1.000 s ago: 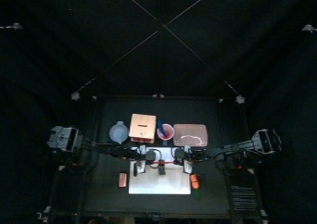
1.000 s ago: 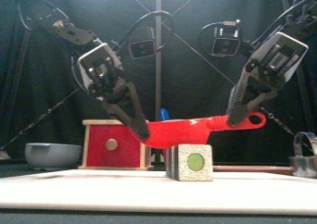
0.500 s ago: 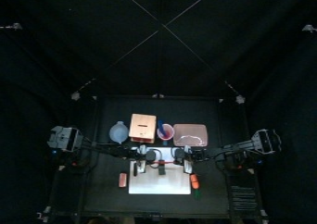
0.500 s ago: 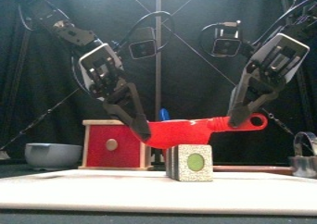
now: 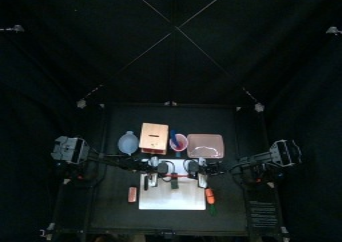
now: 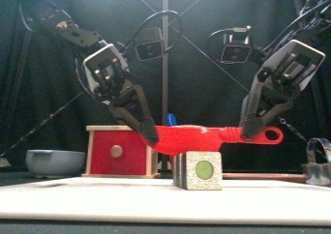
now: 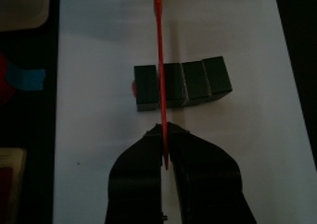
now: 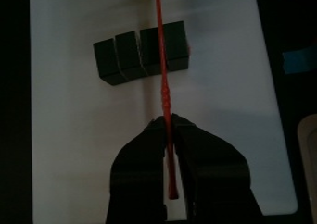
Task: Place sushi on board then cut the sushi with the knife then place the pieces on the plate
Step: Cut the sushi into 4 pieces
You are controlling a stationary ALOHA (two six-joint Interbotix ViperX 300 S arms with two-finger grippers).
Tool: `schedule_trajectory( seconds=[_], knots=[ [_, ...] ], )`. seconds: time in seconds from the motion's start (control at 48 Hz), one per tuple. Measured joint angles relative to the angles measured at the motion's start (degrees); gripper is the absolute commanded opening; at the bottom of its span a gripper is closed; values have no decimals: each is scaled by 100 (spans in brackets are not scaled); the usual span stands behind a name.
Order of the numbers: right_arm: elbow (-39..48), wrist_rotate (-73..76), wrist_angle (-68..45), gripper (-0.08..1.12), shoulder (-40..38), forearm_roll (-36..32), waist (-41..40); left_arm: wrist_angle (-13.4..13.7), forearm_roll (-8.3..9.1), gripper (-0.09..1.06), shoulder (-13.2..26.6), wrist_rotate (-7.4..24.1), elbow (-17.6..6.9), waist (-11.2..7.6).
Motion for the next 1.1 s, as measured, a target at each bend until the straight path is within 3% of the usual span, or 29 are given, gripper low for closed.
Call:
schedule_trajectory(
  seconds=[0.354,0.688,1.104],
  knots=[
    [-132,0,352,39,-88,-202,-79,-9,44,38,18,0,-18,9],
    [-185,-9,466,39,-185,-237,-141,0,246,35,0,-9,-26,44],
    [-185,-9,457,39,-185,-211,-149,0,255,34,18,0,-35,53]
  ],
)
